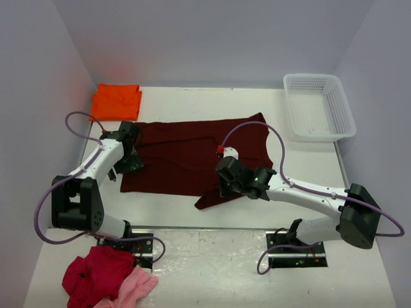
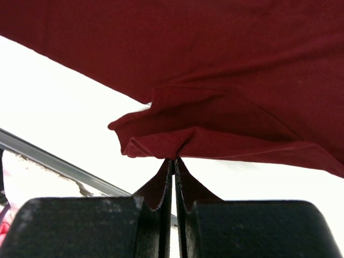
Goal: Fold and stack the t-shirts
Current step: Grap the side of the flattened tshirt closest away from the robot with both arms
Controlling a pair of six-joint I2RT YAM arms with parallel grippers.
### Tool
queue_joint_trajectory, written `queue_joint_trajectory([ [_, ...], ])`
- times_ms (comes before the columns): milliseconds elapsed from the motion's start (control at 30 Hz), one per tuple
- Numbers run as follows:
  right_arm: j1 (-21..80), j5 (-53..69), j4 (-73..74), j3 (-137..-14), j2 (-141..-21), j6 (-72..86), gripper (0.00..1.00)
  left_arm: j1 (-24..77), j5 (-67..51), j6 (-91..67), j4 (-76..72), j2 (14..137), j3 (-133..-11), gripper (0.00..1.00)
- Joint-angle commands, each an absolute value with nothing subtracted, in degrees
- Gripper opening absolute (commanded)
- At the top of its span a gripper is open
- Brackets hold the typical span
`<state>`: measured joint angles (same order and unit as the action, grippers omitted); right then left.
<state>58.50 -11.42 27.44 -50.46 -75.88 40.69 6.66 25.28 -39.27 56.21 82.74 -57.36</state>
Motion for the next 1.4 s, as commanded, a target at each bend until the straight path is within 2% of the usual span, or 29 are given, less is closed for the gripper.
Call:
queue_joint_trajectory([
  [0, 58.8, -12.22, 25.4, -49.57, -73.39, 39.2, 0.0, 3.09, 17.95, -36.39, 52.74, 86.29, -54.76, 0.79],
  [67, 58.8, -11.69, 24.79, -49.04, -72.86, 39.02, 0.0, 0.81, 16.01, -35.6, 51.95, 89.1, -54.14, 0.69],
  [100, 58.8, -11.6, 24.61, -48.78, -72.51, 38.94, 0.0, 0.36, 15.04, -35.33, 51.51, 89.73, -54.05, 0.69],
  [433, 58.8, -11.6, 24.52, -47.37, -71.11, 39.2, 0.0, -3.68, 15.38, -33.84, 48.61, 91.67, -51.51, 0.72],
  [767, 58.8, -12.39, 24.61, -47.29, -70.93, 39.11, 0.0, -7.38, 11.6, -31.12, 47.55, 94.75, -51.5, 0.63],
  [1200, 58.8, -11.25, 23.2, -47.46, -73.39, 39.29, 0.0, -7.38, 7.21, -26.81, 45.97, 81.92, -52.12, 0.66],
  [1367, 58.8, -11.43, 23.2, -47.29, -73.04, 38.85, 0.0, -7.91, 5.62, -27.33, 47.8, 83.49, -52.12, 0.6],
])
